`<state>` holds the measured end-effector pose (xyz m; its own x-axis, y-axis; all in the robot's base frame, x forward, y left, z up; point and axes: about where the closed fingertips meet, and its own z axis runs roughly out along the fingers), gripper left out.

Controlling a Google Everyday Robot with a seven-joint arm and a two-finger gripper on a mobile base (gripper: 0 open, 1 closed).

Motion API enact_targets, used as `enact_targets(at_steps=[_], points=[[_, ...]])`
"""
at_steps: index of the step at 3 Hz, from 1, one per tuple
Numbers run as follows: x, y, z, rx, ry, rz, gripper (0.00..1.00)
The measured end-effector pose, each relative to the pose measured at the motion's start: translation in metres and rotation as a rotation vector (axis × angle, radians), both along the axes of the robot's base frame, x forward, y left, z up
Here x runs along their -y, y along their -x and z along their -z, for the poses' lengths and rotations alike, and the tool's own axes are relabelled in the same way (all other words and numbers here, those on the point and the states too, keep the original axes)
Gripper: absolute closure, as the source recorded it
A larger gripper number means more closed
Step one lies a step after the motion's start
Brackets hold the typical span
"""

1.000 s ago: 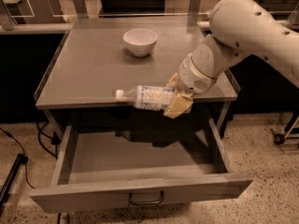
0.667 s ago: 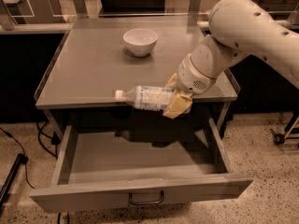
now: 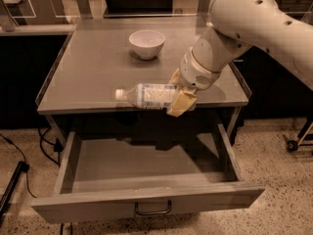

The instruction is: Pick blue plastic bottle from top drawer and place on counter

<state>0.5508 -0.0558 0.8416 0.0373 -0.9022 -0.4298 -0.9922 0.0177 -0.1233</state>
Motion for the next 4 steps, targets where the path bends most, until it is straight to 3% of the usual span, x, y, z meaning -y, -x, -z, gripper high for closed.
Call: enact_targets(at_steps=[4], points=[[-0.005,-0.063,0.01,0.058,0.014,0.037,1.0]])
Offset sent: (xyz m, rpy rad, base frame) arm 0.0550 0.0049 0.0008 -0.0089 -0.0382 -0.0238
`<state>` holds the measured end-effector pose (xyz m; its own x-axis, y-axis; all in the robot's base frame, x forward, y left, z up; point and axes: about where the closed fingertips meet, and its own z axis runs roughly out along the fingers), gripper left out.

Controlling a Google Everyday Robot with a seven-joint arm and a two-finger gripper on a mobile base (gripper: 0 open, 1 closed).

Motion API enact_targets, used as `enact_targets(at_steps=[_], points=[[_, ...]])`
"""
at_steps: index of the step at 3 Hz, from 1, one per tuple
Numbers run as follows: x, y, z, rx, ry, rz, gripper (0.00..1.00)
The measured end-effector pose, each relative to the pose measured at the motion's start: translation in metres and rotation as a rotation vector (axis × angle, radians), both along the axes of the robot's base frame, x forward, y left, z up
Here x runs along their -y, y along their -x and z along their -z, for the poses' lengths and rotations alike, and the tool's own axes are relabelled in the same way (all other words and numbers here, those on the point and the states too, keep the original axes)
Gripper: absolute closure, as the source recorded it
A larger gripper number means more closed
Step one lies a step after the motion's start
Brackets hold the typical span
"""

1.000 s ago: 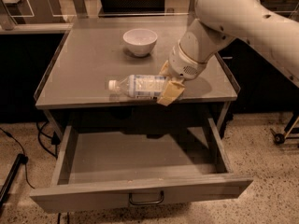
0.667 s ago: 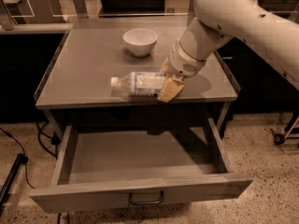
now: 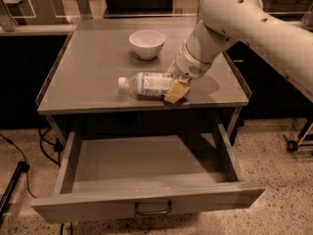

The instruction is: Pick blue plastic bottle from top drawer and place on counter

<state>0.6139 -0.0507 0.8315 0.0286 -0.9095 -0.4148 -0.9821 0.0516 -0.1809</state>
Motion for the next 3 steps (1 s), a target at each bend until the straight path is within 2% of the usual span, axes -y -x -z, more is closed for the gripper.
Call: enact_targets(at_steps=[2,3], points=[[-0.006,-0.027,-0.005,0.048,0.001,0.002,1.0],[-0.007,-0.029,-0.006,0.051,0.001,0.002,0.83]])
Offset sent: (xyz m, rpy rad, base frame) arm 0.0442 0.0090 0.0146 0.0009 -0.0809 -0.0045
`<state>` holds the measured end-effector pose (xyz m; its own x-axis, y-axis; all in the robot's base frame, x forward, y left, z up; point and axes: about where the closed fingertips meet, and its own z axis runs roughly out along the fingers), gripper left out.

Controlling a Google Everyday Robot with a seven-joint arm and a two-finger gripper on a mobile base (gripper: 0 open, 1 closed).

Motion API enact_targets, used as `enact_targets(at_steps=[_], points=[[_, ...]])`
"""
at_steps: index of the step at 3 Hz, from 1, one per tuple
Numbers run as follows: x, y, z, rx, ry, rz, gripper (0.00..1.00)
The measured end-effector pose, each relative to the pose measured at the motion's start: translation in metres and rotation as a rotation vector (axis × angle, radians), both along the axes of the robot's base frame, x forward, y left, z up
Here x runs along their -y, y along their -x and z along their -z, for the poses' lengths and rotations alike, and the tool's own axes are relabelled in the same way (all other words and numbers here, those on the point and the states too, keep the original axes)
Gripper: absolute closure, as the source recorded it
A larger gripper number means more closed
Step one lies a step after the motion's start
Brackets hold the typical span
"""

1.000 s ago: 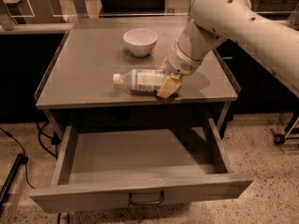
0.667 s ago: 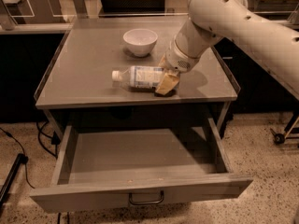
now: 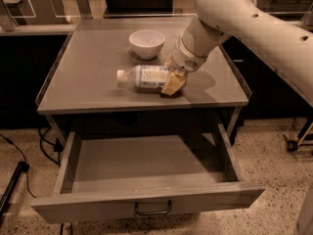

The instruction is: Pick blue plastic bottle from top drawer and place on counter

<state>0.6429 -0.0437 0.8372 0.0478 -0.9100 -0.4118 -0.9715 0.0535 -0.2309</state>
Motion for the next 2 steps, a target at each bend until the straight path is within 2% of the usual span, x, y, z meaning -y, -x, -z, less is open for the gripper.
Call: enact_targets(at_steps=[1,2], points=[[0.0,0.0,0.0,0.0,0.0,0.0,0.54],[-0.0001,0.0,0.0001,0.0,0.0,0.0,0.29]])
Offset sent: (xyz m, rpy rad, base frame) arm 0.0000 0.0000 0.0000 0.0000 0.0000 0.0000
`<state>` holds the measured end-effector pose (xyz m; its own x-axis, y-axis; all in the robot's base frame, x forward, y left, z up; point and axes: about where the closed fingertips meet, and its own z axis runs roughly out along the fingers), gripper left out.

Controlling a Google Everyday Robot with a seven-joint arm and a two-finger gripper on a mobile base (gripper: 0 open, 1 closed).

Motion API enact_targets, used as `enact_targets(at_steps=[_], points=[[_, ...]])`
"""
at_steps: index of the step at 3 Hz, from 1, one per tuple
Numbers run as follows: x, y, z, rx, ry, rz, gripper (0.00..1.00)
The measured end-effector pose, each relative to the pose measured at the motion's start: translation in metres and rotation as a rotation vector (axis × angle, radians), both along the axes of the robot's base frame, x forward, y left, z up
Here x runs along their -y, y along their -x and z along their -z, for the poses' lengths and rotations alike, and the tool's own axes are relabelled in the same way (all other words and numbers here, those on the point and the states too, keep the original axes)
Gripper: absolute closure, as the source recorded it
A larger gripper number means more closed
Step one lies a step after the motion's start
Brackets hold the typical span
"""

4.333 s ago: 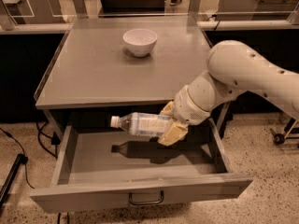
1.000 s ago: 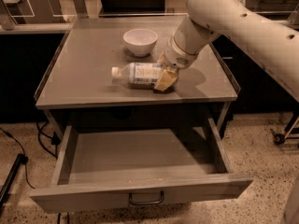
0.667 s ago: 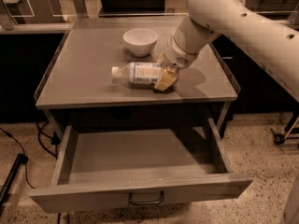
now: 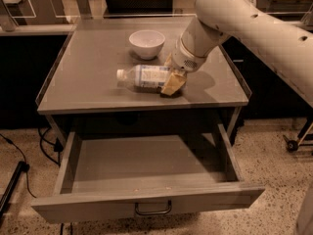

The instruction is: Pick blue plastic bottle from top drawer and place on counter

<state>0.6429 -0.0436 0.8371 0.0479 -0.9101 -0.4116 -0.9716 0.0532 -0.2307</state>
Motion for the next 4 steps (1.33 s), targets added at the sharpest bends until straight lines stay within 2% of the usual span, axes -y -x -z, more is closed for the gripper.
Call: enact_targets(at_steps=[1,2,3,4], points=[[0.0,0.0,0.0,0.0,0.0,0.0,0.07],[-0.002,-0.001,-0.002,0.001,0.002,-0.001,0.0],[-0.002,-0.002,-0.003,0.002,0.003,-0.001,0.0],[-0.004,-0.006,-0.025,0.037,0.011,0.002,0.0]])
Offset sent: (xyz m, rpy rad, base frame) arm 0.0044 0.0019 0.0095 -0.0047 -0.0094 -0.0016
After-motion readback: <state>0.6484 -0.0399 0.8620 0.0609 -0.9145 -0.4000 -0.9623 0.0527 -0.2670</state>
